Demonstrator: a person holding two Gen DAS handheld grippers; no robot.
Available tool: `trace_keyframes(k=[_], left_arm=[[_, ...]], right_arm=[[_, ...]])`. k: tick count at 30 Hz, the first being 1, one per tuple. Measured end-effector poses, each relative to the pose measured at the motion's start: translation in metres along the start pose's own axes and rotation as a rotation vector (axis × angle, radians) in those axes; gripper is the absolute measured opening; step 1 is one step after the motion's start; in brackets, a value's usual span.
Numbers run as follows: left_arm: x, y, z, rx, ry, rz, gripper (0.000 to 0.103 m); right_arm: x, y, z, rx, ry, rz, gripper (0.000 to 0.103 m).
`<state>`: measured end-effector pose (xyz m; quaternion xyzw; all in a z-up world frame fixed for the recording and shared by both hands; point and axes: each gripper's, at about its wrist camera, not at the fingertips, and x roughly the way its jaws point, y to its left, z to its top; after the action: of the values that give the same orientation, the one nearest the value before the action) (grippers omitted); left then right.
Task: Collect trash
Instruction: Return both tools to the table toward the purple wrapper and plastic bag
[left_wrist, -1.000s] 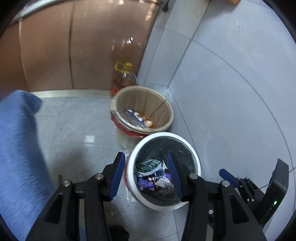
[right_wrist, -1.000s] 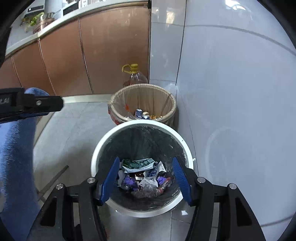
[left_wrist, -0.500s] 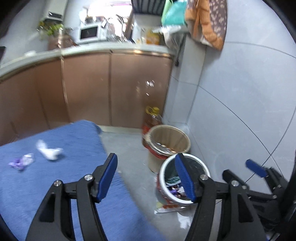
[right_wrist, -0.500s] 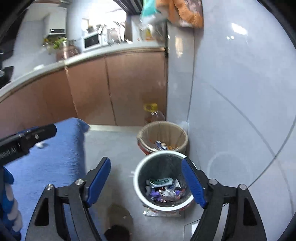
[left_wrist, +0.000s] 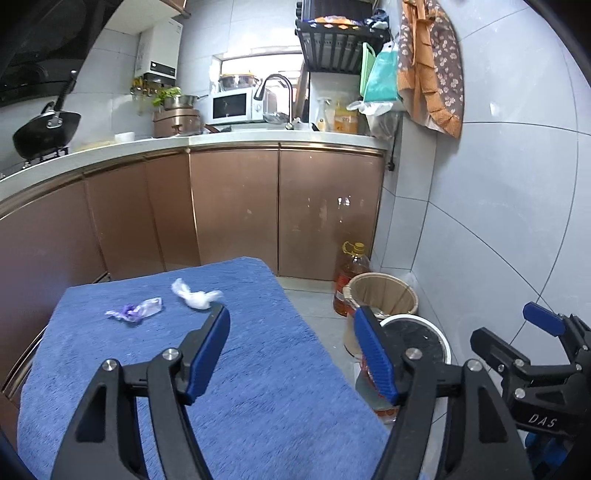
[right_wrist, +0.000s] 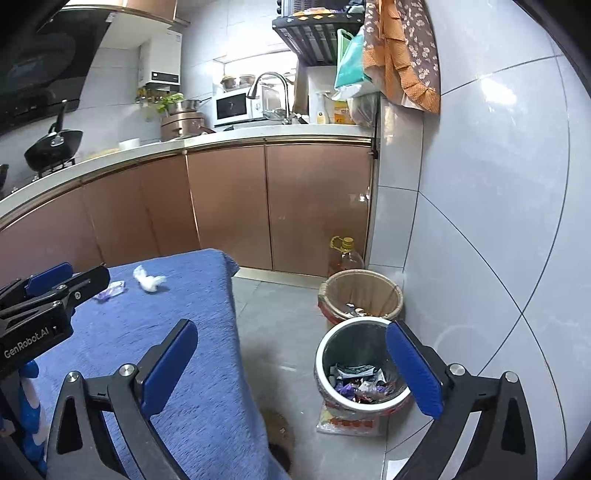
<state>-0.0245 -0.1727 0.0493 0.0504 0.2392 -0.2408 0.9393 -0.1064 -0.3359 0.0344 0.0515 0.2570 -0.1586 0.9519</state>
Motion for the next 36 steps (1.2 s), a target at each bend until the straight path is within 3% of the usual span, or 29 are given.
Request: trace_keyframes(k=[8,10,21,24,36], left_arm=[[-0.034,0.01,-0.018,-0.011,-0.039,0.038,0.068],[-0.042,0.012,-0.022,-0.014,-0.044,0.046,0.068],[-0.079,0.034,-0.031,-0.037,-0.089,0.11,0.068],[-0.086,0.042,-0.033,-0.048,-0.103,0.128,0.074],[-0.084,0.087,-0.041,-0.112,-0.089,0.148,0.074]], right_arm=[[-0.03,0.009,-0.007,0.035,-0.052,0.022,0.103],[-0.039,0.013,-0.01,0.041,-0.078,-0.008,0.103],[-0.072,0.033,-0.009,0.05,-0.149,0.094,0.103],[-0.077,0.041,-0.009,0.041,-0.168,0.114,0.103],[-0.073,0.072,-0.005,0.0,-0.196,0.19,0.103]])
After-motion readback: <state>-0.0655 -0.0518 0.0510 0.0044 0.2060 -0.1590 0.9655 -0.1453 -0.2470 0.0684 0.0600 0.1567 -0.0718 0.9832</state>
